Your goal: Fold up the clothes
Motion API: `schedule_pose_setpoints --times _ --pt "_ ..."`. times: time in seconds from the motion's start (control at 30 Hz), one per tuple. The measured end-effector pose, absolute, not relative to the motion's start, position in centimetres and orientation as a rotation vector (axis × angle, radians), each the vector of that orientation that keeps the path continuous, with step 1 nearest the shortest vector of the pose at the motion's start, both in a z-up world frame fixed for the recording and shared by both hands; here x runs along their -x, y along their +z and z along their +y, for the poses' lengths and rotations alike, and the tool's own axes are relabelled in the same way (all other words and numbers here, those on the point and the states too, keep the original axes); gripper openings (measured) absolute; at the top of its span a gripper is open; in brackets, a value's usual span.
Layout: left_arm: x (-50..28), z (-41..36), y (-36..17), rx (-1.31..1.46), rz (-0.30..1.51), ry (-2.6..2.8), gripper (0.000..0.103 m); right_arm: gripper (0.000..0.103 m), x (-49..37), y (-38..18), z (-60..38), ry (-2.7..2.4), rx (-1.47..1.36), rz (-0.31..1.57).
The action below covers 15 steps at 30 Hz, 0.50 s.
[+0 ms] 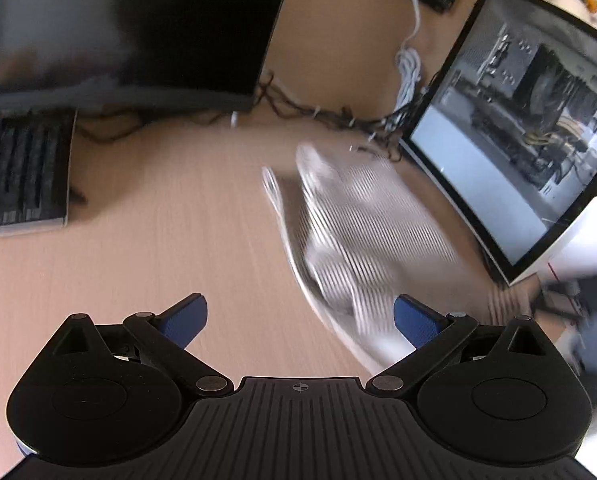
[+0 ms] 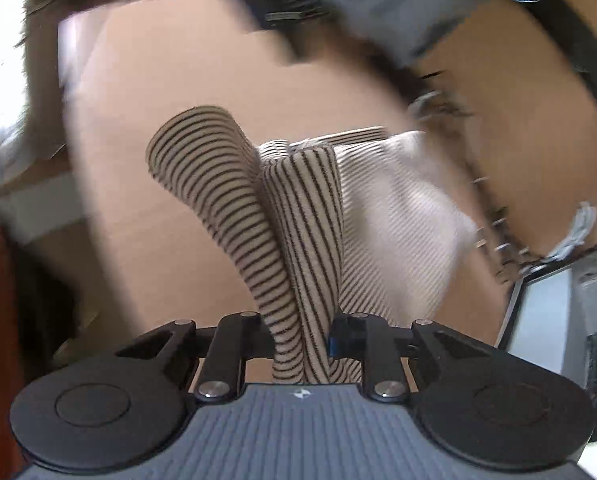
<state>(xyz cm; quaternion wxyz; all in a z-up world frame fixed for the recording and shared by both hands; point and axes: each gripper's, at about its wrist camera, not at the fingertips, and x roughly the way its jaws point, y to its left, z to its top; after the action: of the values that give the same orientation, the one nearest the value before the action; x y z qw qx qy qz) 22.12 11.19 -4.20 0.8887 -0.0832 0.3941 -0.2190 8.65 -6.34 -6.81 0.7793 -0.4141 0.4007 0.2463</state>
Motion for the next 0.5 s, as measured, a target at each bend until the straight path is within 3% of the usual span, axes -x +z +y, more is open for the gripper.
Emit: schedule_pose_setpoints --times 0.07,0.1,0.3,0.33,0.5 --pt "-23.4 10.3 -4.2 0.138 0.798 -0.526 0.074 0.019 -6.5 -5.5 -6.1 0.582 0.932 0.906" --pt "-24.0 9.4 -4.5 0.112 0.791 -0.552 0.070 0.019 -5.9 -4.4 -6.0 0.608 0.952 0.916" --pt "-28.5 2.5 -8.1 0.043 0.840 -0.689 0.060 0.019 -7.7 1.7 -5.8 0.712 1.146 0.891" --pt "-29.2 1.3 -8.9 0.007 0.858 -0.698 0.055 0.019 -9.1 1.8 -6.1 0.733 1.162 0.877" --pt "-30.5 2.1 -10.2 0.051 0.917 -0.699 0.054 0.025 -16.9 0.7 -7.8 0.869 1.141 0.839"
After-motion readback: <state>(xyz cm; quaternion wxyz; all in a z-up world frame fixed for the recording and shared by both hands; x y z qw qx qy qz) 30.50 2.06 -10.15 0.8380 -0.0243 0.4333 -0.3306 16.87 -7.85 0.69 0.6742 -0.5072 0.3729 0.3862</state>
